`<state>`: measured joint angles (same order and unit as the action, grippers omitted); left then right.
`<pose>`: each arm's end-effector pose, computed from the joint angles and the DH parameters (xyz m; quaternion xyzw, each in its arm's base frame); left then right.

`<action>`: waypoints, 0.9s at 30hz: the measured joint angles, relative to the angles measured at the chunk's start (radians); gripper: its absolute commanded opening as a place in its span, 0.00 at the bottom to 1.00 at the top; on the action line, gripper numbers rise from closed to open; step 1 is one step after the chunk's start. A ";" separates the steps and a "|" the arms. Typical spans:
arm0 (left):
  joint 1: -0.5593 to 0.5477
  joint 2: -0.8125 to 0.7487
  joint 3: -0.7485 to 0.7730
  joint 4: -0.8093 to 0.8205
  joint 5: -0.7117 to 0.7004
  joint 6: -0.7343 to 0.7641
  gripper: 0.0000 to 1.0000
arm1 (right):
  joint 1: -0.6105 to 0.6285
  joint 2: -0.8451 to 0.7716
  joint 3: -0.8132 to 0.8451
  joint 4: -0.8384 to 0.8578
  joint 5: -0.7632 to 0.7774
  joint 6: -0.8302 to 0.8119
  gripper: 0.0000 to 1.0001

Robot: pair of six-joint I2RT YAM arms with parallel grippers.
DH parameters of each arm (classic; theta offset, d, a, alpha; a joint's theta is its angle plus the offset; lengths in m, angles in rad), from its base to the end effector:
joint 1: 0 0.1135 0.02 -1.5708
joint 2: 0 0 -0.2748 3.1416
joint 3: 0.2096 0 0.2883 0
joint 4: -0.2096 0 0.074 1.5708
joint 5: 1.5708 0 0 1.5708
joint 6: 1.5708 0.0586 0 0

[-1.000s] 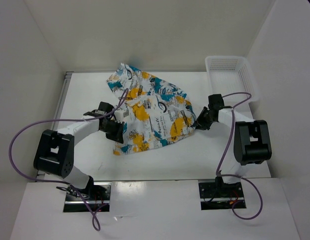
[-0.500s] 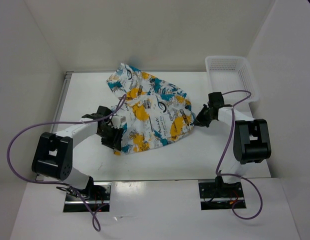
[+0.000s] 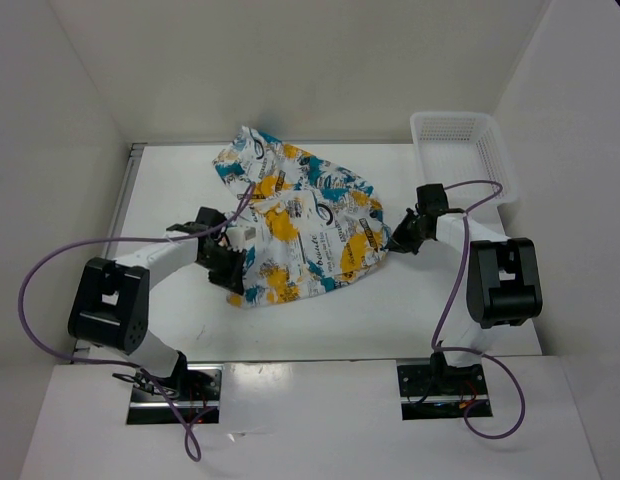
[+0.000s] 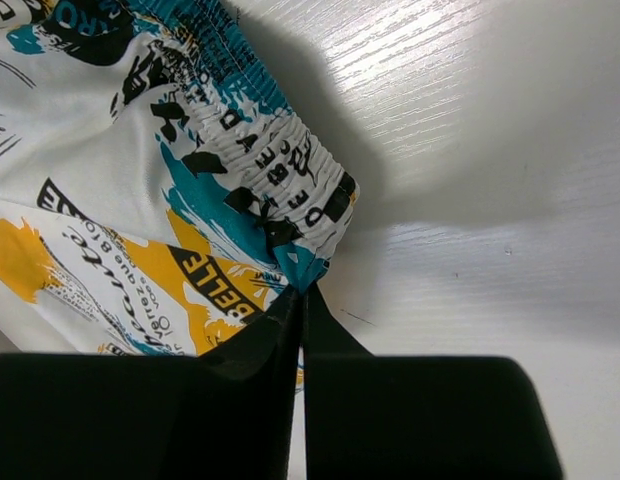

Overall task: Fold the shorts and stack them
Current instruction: Flatten the shorts out

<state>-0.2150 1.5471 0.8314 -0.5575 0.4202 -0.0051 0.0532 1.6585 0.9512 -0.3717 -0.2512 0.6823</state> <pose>0.2910 -0.0880 0.1266 0.1321 0.9586 -0.2209 0.1215 0.3579 0.0336 0.1343 0.2687 0.9245 0.2002 0.1817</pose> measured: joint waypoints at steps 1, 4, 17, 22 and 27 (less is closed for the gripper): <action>0.005 0.000 0.018 -0.014 -0.010 0.001 0.00 | 0.000 0.000 0.002 -0.003 0.000 0.000 0.02; 0.042 0.001 0.120 -0.054 -0.032 0.002 0.00 | 0.000 0.000 0.039 -0.027 0.000 -0.003 0.00; 0.338 0.050 0.747 0.019 0.071 -0.003 0.00 | 0.018 -0.053 0.463 -0.096 -0.008 -0.006 0.00; 0.402 -0.189 0.530 0.100 0.139 -0.009 0.00 | 0.044 -0.264 0.283 -0.101 -0.038 -0.005 0.00; 0.412 -0.429 0.111 0.114 0.140 -0.004 0.33 | 0.056 -0.474 -0.030 -0.127 -0.036 0.022 0.31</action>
<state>0.1970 1.1179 0.9428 -0.4435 0.5598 -0.0090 0.1089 1.1847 0.9215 -0.4992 -0.2871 0.7044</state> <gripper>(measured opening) 0.146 0.116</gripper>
